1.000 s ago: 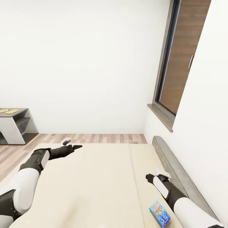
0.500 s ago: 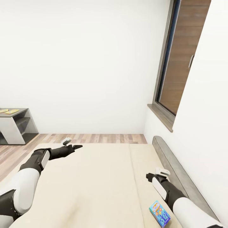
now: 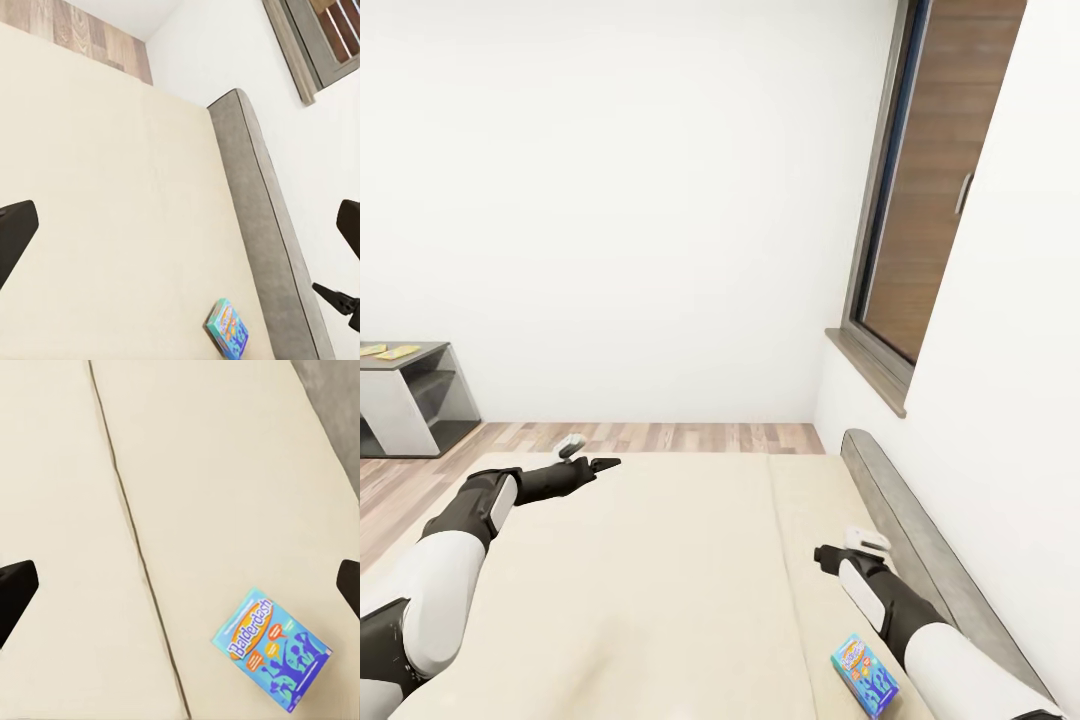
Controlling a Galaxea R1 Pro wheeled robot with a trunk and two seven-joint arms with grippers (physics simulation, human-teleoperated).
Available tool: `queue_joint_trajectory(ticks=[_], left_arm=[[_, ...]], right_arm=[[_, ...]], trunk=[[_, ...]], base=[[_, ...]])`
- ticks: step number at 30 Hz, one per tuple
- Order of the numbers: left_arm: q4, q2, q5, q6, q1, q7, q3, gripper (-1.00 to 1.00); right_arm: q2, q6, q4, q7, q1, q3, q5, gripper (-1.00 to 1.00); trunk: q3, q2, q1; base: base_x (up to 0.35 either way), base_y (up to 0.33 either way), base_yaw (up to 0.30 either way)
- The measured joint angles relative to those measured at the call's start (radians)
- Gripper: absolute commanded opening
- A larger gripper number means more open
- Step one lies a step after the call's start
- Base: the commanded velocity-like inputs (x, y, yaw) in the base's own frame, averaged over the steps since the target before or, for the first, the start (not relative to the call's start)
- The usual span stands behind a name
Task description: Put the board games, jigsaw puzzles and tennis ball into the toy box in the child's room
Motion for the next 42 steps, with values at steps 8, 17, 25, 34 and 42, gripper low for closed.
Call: queue_joint_trajectory(ticks=[8, 17, 25, 34, 42], left_arm=[[0.000, 0.000, 0.000, -0.001, 0.000, 0.001, 0.000, 1.00], [0.001, -0.001, 0.002, -0.001, 0.000, 0.000, -0.084, 1.00], [0.001, 0.004, 0.007, -0.001, 0.000, -0.002, -0.112, 1.00], [0.000, 0.005, 0.007, -0.001, 0.000, -0.022, -0.116, 1.00], [0.000, 0.003, 0.007, -0.001, 0.000, -0.023, -0.117, 1.00]], right_arm=[[-0.002, -0.003, 0.000, 0.023, 0.002, 0.000, -0.001, 1.00], [-0.015, -0.003, 0.003, 0.029, 0.011, 0.002, 0.001, 1.00], [-0.014, -0.001, 0.004, 0.030, 0.012, 0.003, 0.002, 1.00], [-0.012, 0.002, 0.005, 0.030, 0.012, 0.004, 0.002, 1.00], [-0.012, 0.002, 0.005, 0.030, 0.012, 0.003, 0.002, 1.00]], trunk=[[-0.001, 0.000, 0.000], [-0.013, 0.000, 0.000], [-0.026, 0.000, 0.000], [-0.041, 0.000, 0.000], [-0.054, 0.000, 0.000]], base=[[0.000, 0.000, 0.000], [0.000, 0.000, 0.000], [0.000, 0.000, 0.000], [0.000, 0.000, 0.000], [0.000, 0.000, 0.000]])
